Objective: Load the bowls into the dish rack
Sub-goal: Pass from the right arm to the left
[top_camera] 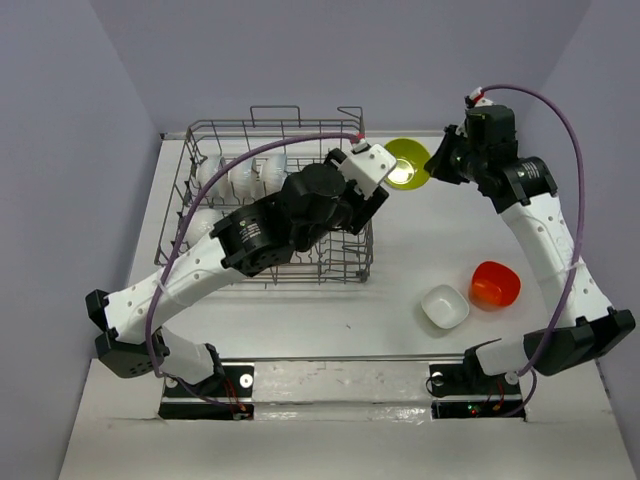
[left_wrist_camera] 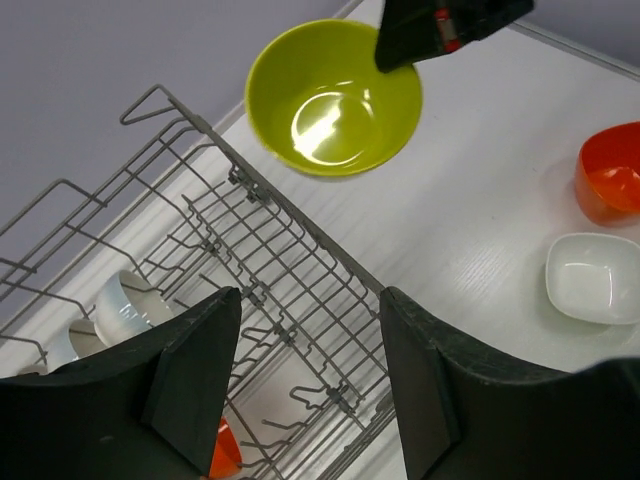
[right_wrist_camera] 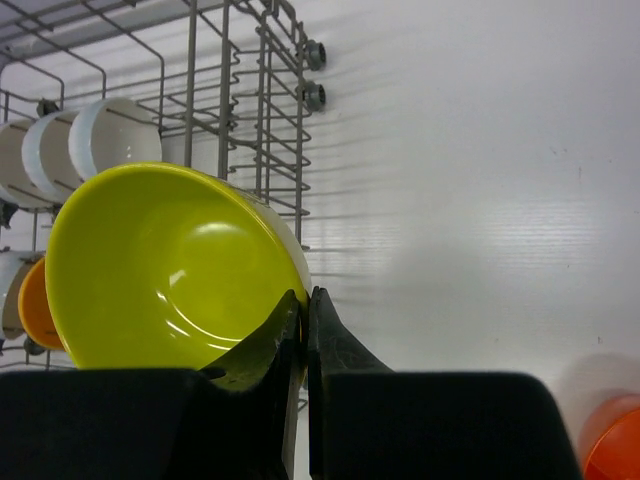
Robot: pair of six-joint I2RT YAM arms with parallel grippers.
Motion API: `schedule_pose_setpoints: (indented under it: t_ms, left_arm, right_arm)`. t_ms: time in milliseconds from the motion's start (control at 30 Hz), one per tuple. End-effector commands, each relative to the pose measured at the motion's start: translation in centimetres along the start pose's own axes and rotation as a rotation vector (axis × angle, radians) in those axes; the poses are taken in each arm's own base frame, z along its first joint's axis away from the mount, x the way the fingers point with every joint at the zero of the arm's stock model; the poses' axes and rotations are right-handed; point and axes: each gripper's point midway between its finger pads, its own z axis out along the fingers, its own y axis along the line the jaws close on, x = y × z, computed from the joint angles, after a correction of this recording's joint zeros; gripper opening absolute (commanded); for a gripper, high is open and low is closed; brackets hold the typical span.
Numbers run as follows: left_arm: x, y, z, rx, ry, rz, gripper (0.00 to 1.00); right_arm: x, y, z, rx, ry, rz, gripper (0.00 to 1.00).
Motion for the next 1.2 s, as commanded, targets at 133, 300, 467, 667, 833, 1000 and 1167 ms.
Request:
schedule_pose_setpoints:
  t_ms: [133, 300, 467, 667, 833, 1000, 1167]
  left_arm:
    - [-1.6, -1.2, -0.5, 0.044, -0.062, 0.197, 0.69]
    - [0.2, -2.0, -0.1, 0.006, -0.009, 0.292, 0.69]
    - [1.7, -2.5, 0.0, -0.005, 0.026, 0.343, 0.69]
    - [2.5, -2.2, 0.7, -0.048, 0.06, 0.39, 0.7]
    - [3.3, -1.5, 1.7, -0.123, 0.096, 0.433, 0.69]
    - [3.7, -1.2, 2.5, -0.168, 0.11, 0.462, 0.68]
    - [3.4, -1.0, 2.9, -0.171, 0.112, 0.464, 0.66]
  right_arm:
    - [0.4, 6.3, -1.7, -0.079, 0.071, -0.123, 0.01]
    - [0.4, 9.1, -1.8, -0.076, 0.085, -0.171, 0.01]
    - [-0.2, 10.5, -2.9, -0.095, 0.069, -0.186, 0.01]
    - [0.0, 11.1, -3.3, -0.097, 0.066, -0.201, 0.01]
    - [0.3, 11.3, -3.2, -0.099, 0.069, -0.208, 0.01]
    - [0.6, 11.5, -3.4, -0.107, 0.07, -0.213, 0.01]
    - [0.7, 11.8, -3.7, -0.119, 0.069, -0.219, 0.01]
